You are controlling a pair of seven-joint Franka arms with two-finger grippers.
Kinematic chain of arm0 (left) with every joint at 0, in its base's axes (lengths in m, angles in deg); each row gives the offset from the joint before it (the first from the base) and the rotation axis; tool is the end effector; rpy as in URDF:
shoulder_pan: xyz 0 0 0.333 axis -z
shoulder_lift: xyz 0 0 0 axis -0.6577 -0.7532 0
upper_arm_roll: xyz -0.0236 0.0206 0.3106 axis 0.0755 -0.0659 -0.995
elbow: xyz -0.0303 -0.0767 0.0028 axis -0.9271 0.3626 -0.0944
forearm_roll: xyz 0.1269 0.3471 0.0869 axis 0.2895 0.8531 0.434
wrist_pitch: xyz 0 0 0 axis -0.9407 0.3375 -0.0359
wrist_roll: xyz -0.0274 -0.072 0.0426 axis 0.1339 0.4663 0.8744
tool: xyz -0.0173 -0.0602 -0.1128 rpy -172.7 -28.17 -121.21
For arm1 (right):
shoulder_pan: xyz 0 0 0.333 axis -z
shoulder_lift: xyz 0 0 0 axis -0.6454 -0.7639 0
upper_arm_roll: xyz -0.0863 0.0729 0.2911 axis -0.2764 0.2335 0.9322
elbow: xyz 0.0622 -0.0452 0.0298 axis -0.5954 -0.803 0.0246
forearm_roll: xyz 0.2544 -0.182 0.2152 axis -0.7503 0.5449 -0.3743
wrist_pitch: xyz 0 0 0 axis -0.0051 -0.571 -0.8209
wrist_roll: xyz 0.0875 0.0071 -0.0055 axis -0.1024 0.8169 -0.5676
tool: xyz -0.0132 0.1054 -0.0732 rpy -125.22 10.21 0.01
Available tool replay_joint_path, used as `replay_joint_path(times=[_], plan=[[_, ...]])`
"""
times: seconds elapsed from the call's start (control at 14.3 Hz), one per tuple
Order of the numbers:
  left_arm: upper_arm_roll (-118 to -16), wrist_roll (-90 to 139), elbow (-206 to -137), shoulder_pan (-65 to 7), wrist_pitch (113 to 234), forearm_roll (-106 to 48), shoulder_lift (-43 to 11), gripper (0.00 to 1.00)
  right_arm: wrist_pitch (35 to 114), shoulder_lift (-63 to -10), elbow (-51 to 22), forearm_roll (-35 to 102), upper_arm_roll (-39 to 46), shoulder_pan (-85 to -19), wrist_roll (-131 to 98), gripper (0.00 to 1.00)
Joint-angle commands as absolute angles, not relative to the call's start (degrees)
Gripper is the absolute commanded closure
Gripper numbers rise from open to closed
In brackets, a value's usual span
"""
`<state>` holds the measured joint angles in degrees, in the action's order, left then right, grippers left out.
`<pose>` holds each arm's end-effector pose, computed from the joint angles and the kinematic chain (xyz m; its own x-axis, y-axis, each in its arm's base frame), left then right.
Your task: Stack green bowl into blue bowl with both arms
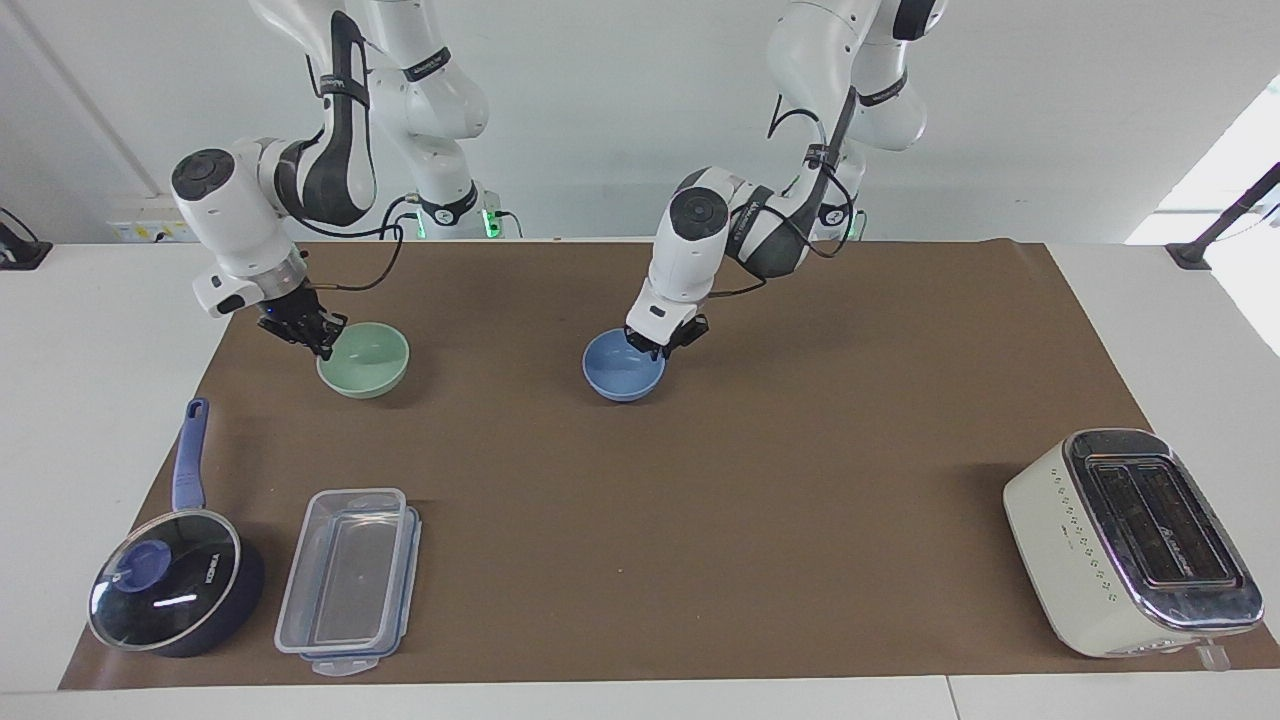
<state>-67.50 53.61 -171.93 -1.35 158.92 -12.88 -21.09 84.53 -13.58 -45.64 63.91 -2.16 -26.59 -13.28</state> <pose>0.4347 -0.4109 0.3367 0.9853 0.1188 -0.1228 0.1292 -0.9884 0.0798 0.4634 -0.0974 0.3663 0.9934 -0.1150 0.0009 -0.1150 -0.9933 0.0055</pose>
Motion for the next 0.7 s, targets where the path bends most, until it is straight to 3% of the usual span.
replay_joint_path(times=[0.0, 0.35, 0.63], plan=[[-68.04, 52.09, -171.12, -5.33, 153.46, -14.19, -16.23, 0.0, 81.45, -10.76, -44.85, 62.58, -1.79, -29.98, -12.3, 1.0], [-68.48, 35.35, -165.93, -22.01, 137.64, -13.31, -8.84, 0.0, 77.5, -9.17, -42.57, 57.23, -1.79, -39.3, -7.37, 1.0], [-68.48, 15.48, -163.56, -36.01, 127.88, -7.97, -4.44, 0.0, 82.22, -9.87, -42.04, 54.23, -1.79, -49.22, -1.23, 1.0]])
